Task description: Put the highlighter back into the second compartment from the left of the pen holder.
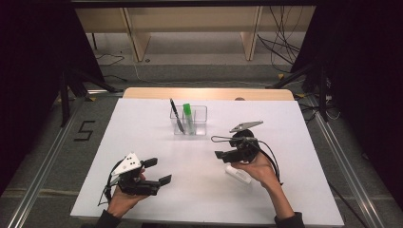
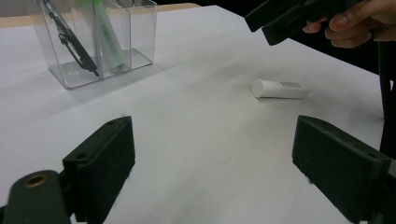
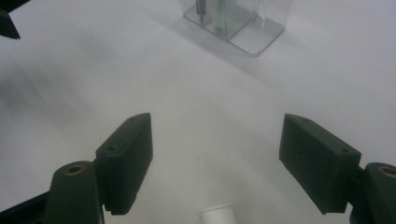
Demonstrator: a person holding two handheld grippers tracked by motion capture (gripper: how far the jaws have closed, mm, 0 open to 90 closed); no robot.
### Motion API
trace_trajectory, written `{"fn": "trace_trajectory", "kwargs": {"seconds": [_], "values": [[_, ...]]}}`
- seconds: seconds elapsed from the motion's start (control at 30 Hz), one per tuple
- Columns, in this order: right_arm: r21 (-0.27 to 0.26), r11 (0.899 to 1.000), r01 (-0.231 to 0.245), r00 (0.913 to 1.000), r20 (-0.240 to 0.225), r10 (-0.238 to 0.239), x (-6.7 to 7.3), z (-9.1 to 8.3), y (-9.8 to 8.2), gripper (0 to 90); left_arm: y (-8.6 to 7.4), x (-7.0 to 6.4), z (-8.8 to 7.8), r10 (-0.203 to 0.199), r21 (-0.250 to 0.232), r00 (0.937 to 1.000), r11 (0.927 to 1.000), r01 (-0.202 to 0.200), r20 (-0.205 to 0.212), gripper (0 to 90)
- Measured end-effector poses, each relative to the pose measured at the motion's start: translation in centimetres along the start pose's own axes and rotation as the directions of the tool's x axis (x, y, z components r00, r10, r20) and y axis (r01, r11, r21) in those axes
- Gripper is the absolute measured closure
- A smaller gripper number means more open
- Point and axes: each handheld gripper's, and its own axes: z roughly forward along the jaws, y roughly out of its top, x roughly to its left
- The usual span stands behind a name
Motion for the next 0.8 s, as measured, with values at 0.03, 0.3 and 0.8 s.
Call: {"fn": "trace_trajectory", "kwargs": {"seconds": [0.03,0.3,0.8], "values": [[0.01,1.0,0.002,1.0,0.003,-0.002,0.0,0.0,-0.1,26.2,0.0,0.0,0.0,0.0,0.001,1.0,1.0,0.0,0.001,12.8],[0.074,0.997,0.001,1.0,0.004,-0.001,-0.3,-0.1,-1.3,25.3,0.0,0.1,0.1,-0.004,0.0,1.0,1.0,0.004,-0.006,12.8],[0.199,0.98,0.029,0.9992,0.021,-0.034,0.0,0.3,-2.9,23.7,0.0,0.1,0.0,-0.003,-0.001,1.0,1.0,0.003,-0.002,12.8]]}}
